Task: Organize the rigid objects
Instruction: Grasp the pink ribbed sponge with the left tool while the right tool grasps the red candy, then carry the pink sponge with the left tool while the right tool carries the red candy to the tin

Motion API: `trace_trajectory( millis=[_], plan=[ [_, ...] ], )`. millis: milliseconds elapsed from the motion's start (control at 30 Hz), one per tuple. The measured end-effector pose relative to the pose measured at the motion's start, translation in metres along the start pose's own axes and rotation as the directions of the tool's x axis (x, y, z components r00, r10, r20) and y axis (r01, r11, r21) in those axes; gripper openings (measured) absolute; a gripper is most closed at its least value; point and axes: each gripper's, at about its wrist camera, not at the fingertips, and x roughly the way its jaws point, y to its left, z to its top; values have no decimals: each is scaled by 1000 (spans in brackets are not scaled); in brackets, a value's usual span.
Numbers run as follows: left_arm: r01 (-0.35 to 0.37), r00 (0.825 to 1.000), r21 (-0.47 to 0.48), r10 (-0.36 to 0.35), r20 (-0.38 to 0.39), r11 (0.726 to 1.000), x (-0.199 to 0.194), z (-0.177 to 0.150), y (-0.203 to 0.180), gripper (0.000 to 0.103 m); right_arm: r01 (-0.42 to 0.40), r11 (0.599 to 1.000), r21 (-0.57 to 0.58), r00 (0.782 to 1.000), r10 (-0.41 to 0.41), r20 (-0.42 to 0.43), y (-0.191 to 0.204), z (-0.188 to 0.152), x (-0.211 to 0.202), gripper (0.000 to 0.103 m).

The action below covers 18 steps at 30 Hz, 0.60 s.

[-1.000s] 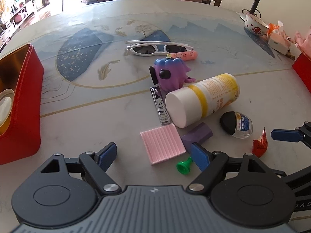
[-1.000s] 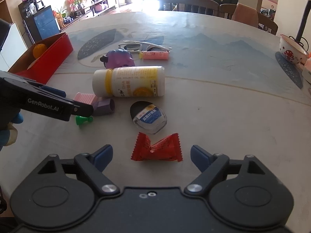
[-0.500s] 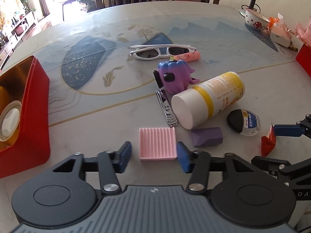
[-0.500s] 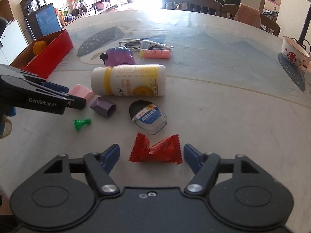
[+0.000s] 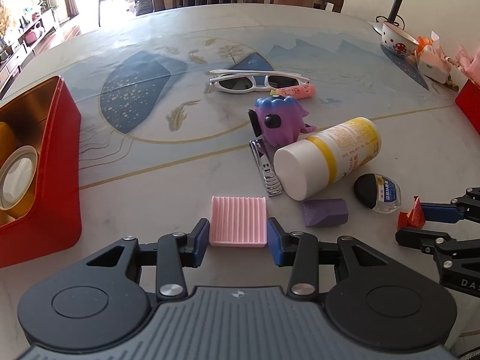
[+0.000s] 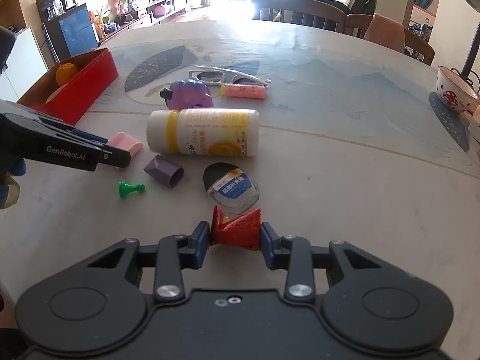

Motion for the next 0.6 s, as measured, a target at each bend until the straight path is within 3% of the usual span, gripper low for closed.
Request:
trace_trajectory(
  millis=[367, 600],
  plan=[
    [13, 1000, -63, -11, 28, 998, -20, -2, 23, 40, -11, 1000, -14, 997, 12, 76, 13, 19, -23, 35],
    [12, 996, -97, -3, 93, 995, -49, 3, 43, 40, -39, 998, -46, 993, 44, 109, 32, 42, -29, 35]
  ],
)
